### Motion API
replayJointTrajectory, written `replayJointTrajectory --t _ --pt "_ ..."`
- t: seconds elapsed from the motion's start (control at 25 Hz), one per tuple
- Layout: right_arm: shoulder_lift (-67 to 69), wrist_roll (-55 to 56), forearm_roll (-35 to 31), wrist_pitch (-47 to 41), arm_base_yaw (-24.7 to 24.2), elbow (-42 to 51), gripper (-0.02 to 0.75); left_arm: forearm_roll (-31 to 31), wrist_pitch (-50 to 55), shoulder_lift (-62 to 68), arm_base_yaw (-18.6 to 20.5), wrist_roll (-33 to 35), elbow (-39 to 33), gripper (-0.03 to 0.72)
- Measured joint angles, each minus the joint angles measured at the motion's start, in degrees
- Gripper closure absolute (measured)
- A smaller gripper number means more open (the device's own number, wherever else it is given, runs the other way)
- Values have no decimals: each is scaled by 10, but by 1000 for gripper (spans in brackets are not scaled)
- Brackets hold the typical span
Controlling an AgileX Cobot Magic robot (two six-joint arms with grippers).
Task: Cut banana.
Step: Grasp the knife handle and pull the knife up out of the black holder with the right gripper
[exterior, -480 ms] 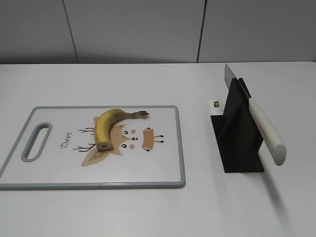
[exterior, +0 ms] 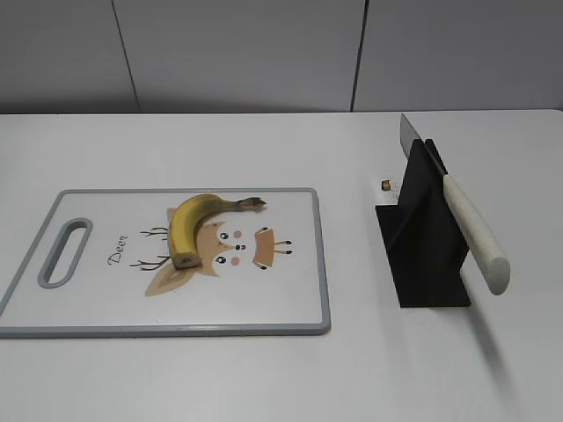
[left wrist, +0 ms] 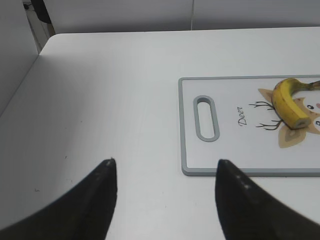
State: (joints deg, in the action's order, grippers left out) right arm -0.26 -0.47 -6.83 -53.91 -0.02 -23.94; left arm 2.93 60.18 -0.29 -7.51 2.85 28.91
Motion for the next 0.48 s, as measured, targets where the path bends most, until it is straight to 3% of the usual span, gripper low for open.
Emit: replayJointTrajectory --t 0.48 --pt "0 0 0 0 0 0 149 0 0 0 0 0 0 97"
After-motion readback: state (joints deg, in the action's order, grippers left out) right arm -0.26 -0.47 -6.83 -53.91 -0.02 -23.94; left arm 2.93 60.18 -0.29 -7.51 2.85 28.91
